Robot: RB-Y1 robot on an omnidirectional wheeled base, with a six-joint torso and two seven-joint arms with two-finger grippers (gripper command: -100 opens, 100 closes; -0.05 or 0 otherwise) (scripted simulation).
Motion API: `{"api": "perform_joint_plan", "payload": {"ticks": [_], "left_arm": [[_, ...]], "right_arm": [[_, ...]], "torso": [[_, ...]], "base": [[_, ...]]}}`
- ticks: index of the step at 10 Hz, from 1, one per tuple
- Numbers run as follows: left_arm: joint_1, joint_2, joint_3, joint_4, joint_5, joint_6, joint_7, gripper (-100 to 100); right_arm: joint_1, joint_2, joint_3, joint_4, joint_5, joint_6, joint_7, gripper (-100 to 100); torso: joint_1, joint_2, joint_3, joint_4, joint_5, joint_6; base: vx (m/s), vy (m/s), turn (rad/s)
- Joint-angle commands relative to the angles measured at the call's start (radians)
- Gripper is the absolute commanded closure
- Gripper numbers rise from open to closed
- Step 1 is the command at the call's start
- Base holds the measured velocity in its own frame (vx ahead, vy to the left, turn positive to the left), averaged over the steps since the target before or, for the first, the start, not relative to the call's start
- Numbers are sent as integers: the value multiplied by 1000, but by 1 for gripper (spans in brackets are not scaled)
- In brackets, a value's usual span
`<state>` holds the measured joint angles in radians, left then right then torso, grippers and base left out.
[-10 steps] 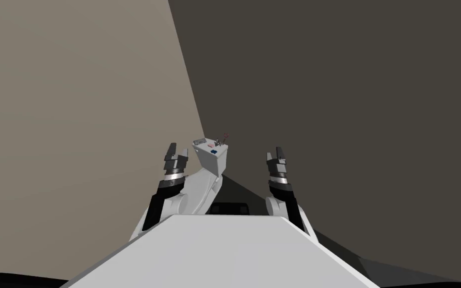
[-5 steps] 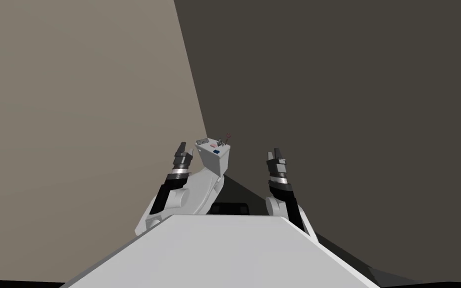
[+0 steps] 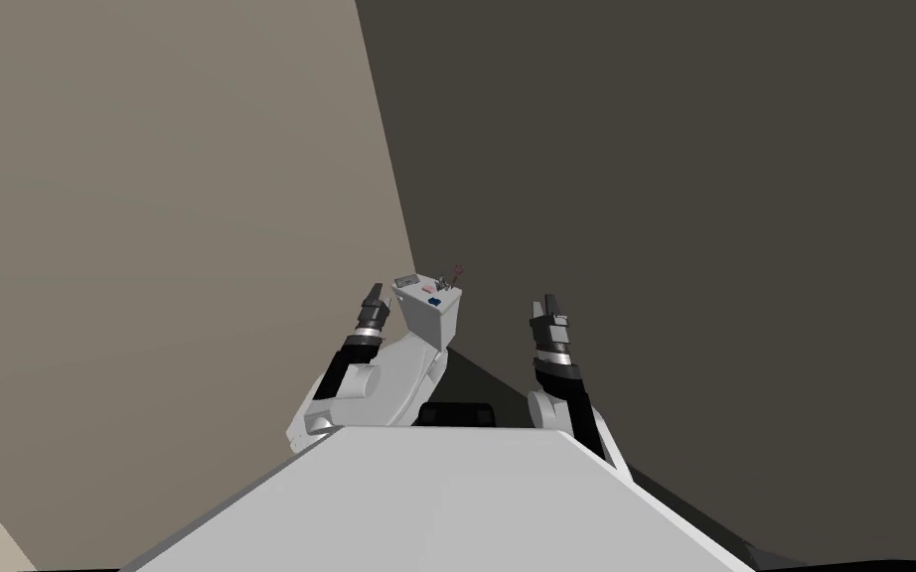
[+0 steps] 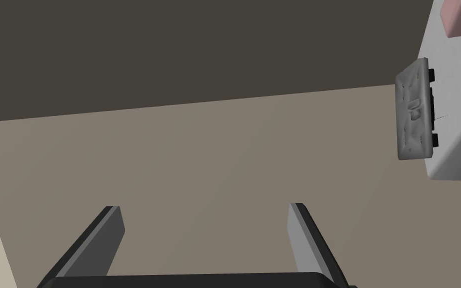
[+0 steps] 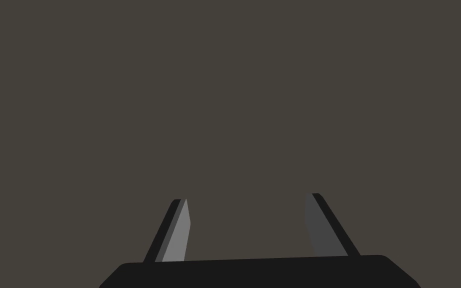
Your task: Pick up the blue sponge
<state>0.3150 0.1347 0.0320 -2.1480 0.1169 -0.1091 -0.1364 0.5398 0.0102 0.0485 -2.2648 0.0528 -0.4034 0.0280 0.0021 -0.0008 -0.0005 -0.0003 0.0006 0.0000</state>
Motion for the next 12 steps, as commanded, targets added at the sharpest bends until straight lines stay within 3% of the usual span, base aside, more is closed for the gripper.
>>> {"api": "perform_joint_plan", "payload": {"ticks": [1, 2, 3, 5, 6, 8, 9, 11, 12], "left_arm": [[-50, 17, 11, 50, 16, 50, -14, -100], [-56, 17, 11, 50, 16, 76, -14, -100], [-101, 28, 17, 93, 29, 110, -29, -100], [-108, 28, 17, 100, 29, 139, -29, -100], [-154, 38, 24, 149, 41, 177, -44, -100], [-164, 38, 24, 154, 41, 206, -44, -100], [-209, 47, 31, 205, 54, 241, -58, -100], [-223, 47, 31, 212, 54, 275, -58, -100], [-266, 55, 39, 258, 66, 312, -72, -100]], "right_arm": [[0, 0, 0, 0, 0, 0, 0, 0], [0, 0, 0, 0, 0, 0, 0, 0], [0, 0, 0, 0, 0, 0, 0, 0], [0, 0, 0, 0, 0, 0, 0, 0], [0, 0, 0, 0, 0, 0, 0, 0], [0, 0, 0, 0, 0, 0, 0, 0], [0, 0, 0, 0, 0, 0, 0, 0], [0, 0, 0, 0, 0, 0, 0, 0], [0, 0, 0, 0, 0, 0, 0, 0]], "torso": [[0, 0, 0, 0, 0, 0], [1, 0, 0, 0, 0, 0], [0, 0, 0, 0, 0, 0], [-1, 0, 0, 0, 0, 0], [-2, 1, 1, 0, 0, 0], [-2, 1, 0, 0, -1, 0], [-2, 1, 0, 0, -1, 0], [-3, 0, 0, 0, -1, 0], [-2, 1, 1, 0, -1, 0]], "base": [[11, 38, 55], [11, 36, 20], [13, 45, 44], [0, 9, 1], [4, -4, 14], [0, 0, 0], [0, 0, 0], [3, -3, 9], [0, 0, 0]]}}
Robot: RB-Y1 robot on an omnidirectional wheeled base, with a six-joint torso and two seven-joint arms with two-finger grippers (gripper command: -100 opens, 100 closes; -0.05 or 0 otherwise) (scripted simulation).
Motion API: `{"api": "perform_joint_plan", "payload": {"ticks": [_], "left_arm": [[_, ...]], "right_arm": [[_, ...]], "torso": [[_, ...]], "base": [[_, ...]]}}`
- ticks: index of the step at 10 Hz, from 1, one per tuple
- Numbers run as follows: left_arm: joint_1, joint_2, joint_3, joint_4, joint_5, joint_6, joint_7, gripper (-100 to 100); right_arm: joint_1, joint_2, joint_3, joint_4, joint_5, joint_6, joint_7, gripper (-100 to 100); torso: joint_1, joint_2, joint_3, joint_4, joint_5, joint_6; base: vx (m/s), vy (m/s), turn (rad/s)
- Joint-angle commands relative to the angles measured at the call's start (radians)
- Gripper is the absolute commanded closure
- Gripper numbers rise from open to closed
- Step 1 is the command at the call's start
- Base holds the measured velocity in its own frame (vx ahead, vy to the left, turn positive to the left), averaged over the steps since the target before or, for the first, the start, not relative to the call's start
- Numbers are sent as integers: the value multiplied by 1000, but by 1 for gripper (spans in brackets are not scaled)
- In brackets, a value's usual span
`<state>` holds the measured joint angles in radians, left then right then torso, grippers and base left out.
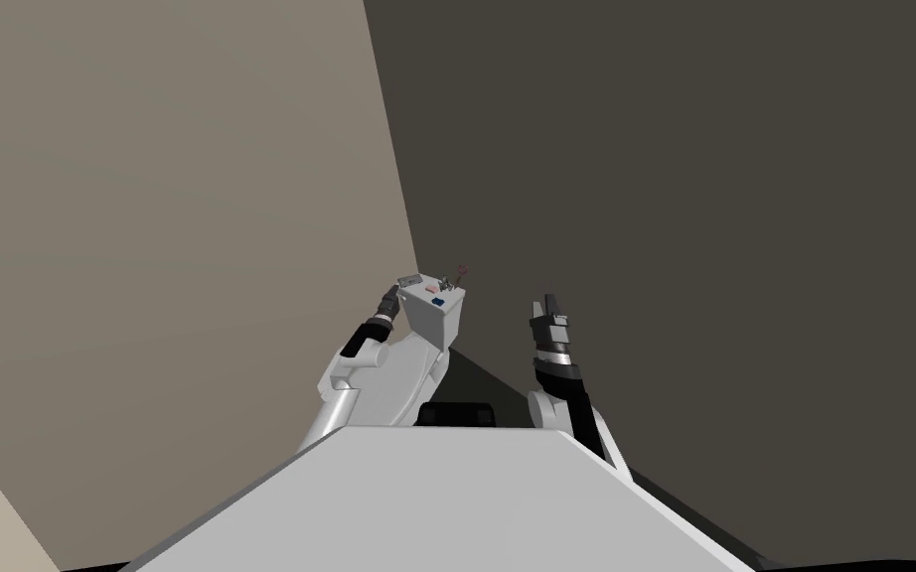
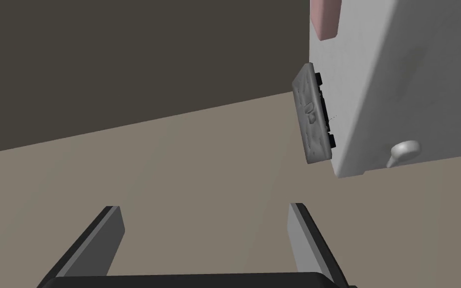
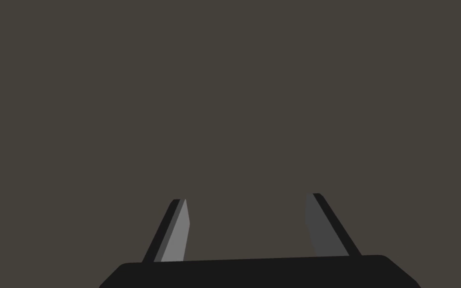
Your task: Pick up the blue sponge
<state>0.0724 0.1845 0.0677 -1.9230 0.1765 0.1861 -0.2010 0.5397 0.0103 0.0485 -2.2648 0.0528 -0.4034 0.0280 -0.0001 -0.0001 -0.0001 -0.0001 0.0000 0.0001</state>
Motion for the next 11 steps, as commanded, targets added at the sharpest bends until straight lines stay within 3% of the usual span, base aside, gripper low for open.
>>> {"api": "perform_joint_plan", "payload": {"ticks": [1, 2, 4, 11], "left_arm": [[-42, 5, 3, 48, 6, 50, -8, -100], [-42, 5, 3, 48, 6, 51, -8, -100], [-106, 12, 10, 112, 19, 123, -20, -100], [-106, 12, 10, 112, 19, 123, -20, -100]], "right_arm": [[0, 0, 0, 0, 0, 0, 0, 0], [0, 0, 0, 0, 0, 0, 0, 0], [0, 0, 0, 0, 0, 0, 0, 0], [0, 0, 0, 0, 0, 0, 0, 0]], "torso": [[0, 0, 0, 0, 0, 0], [0, 0, 0, 0, 0, 0], [1, 1, 0, 0, 0, 0], [0, 0, 0, 0, 0, 0]], "base": [[3, -3, 11], [-9, 10, -31], [-7, 8, -24], [1, -1, 3]]}}
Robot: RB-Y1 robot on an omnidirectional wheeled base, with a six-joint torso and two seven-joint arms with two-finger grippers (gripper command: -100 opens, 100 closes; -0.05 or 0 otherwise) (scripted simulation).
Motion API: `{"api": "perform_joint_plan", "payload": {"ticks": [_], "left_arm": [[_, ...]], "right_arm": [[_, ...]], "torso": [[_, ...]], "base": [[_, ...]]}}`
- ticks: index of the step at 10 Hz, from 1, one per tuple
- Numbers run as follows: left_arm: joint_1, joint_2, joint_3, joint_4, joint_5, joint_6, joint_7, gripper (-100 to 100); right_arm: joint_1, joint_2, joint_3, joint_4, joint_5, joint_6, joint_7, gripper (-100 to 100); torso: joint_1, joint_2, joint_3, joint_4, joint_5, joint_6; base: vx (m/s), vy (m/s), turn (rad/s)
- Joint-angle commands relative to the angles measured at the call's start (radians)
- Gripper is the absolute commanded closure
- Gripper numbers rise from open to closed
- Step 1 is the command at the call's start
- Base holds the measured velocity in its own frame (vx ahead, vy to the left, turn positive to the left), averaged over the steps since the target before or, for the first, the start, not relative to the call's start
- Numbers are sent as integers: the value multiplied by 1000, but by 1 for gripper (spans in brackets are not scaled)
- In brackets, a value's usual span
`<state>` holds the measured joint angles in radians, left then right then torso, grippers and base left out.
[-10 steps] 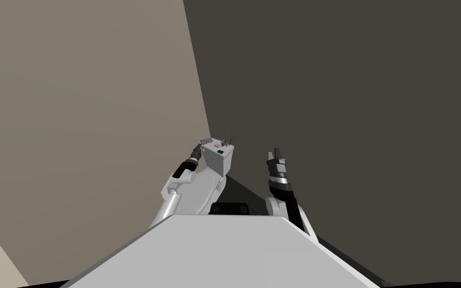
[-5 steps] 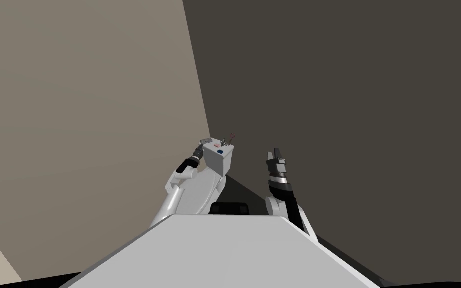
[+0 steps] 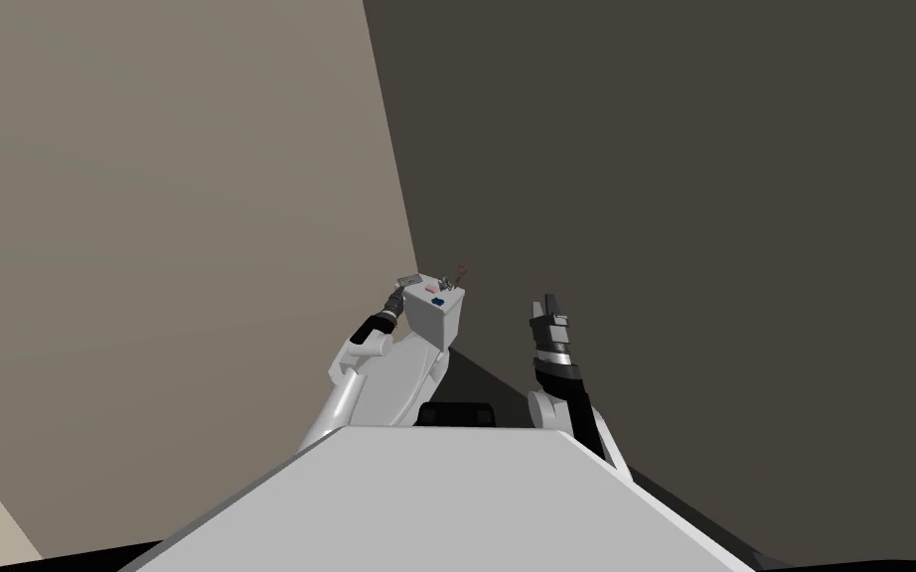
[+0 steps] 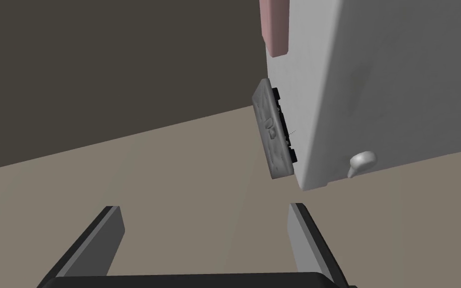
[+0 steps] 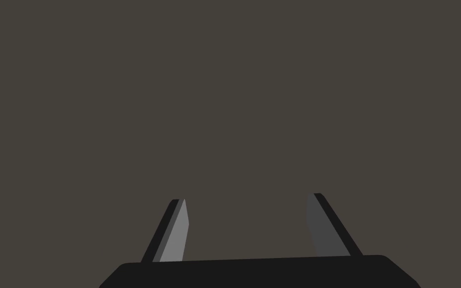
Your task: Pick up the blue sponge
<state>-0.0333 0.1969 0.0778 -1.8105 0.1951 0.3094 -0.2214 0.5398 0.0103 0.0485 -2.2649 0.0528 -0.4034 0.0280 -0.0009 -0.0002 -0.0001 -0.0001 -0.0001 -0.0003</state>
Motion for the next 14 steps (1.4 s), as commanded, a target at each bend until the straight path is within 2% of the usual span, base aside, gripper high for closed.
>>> {"api": "perform_joint_plan", "payload": {"ticks": [1, 6, 7, 9, 10, 14], "left_arm": [[0, 0, 0, 0, 0, 0, 0, -100], [-66, 73, -25, -16, 77, 139, 59, -100], [-66, 73, -25, -16, 77, 149, 59, -100], [-101, 112, -39, -26, 119, 216, 93, -100], [-101, 112, -39, -26, 119, 232, 93, -100], [-101, 112, -39, -26, 119, 232, 93, -100]], "right_arm": [[0, 0, 0, 0, 0, 0, 0, 0], [0, 0, 0, 0, 0, 0, 0, 0], [0, 0, 0, 0, 0, 0, 0, 0], [0, 0, 0, 0, 0, 0, 0, 0], [0, 0, 0, 0, 0, 0, 0, 0], [0, 0, 0, 0, 0, 0, 0, 0]], "torso": [[0, 0, 0, 0, 0, 0], [2, 2, 1, 0, 0, 0], [2, 1, 1, 0, 0, 0], [1, 1, 1, 0, 0, 0], [2, 2, 1, 0, 0, 0], [1, 0, 0, 0, 0, 0]], "base": [[12, -13, 42], [-11, 11, -28], [-5, 6, -17], [-15, 16, -49], [-14, 16, -49], [2, -3, 12]]}}
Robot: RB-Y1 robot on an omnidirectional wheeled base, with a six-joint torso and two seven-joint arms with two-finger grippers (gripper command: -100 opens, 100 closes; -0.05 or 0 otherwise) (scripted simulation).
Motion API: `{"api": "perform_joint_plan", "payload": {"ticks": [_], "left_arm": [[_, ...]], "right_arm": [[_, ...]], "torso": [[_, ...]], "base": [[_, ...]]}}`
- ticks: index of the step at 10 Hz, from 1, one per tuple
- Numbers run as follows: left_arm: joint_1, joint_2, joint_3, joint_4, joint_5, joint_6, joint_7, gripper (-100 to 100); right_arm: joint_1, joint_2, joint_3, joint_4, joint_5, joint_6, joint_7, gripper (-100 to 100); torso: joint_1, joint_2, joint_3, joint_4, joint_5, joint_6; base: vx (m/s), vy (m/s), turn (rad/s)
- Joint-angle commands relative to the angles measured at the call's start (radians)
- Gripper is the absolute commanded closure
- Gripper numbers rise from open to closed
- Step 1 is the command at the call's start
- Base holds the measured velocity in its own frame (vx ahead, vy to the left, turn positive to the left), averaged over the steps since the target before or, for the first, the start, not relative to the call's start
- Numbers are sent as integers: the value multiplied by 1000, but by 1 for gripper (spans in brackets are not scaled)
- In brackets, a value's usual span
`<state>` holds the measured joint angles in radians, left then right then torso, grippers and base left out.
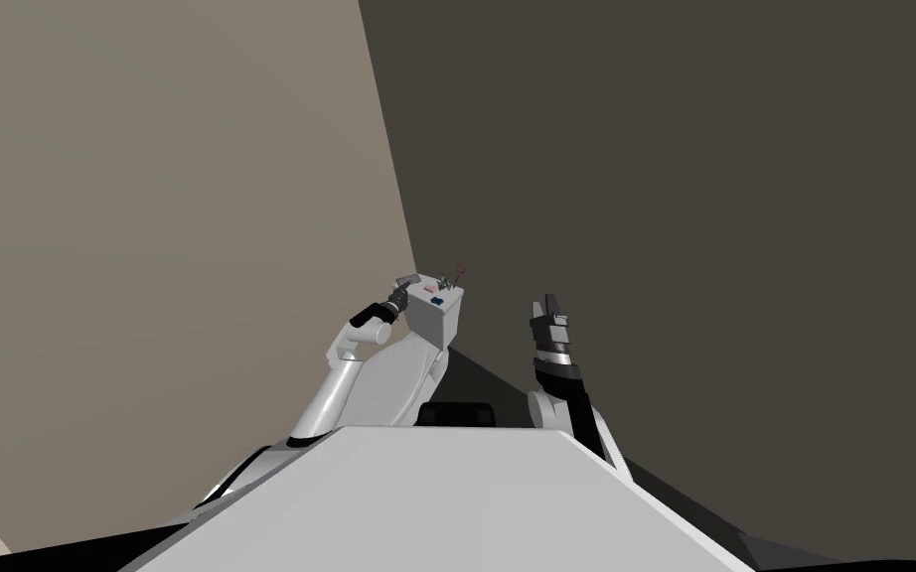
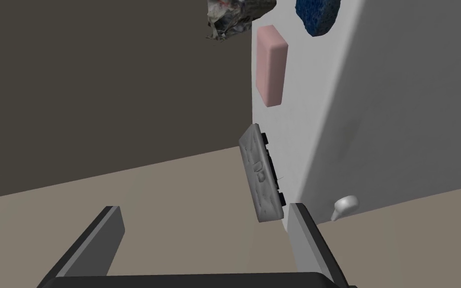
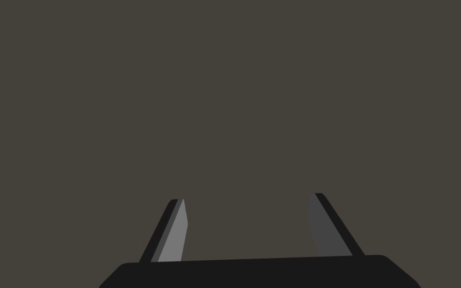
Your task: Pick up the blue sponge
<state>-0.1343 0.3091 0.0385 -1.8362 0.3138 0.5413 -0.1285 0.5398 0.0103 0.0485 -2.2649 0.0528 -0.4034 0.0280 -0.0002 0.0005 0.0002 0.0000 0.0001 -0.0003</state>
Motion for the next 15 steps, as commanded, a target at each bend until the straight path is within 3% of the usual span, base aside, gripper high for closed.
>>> {"api": "perform_joint_plan", "payload": {"ticks": [1, 2, 3, 11, 15], "left_arm": [[-20, 21, -9, -5, 24, 45, 19, -100], [-40, 44, -18, -11, 49, 69, 40, -100], [-40, 44, -18, -11, 49, 93, 40, -100], [-40, 44, -18, -11, 49, 93, 40, -100], [-140, 32, -1, 77, 48, 182, 7, -100]], "right_arm": [[0, 0, 0, 0, 0, 0, 0, 0], [0, 0, 0, 0, 0, 0, 0, 0], [0, 0, 0, 0, 0, 0, 0, 0], [0, 0, 0, 0, 0, 0, 0, 0], [0, 0, 0, 0, 0, 0, 0, 0]], "torso": [[0, 0, 0, 0, 0, 0], [0, 0, 0, 0, 0, 0], [1, 1, 0, 0, 0, 0], [-1, -1, 0, 0, 0, 0], [2, 2, 1, 0, 0, 0]], "base": [[-10, 7, -6], [-18, 19, -58], [-13, 14, -44], [3, -3, 11], [-29, 31, -98]]}}
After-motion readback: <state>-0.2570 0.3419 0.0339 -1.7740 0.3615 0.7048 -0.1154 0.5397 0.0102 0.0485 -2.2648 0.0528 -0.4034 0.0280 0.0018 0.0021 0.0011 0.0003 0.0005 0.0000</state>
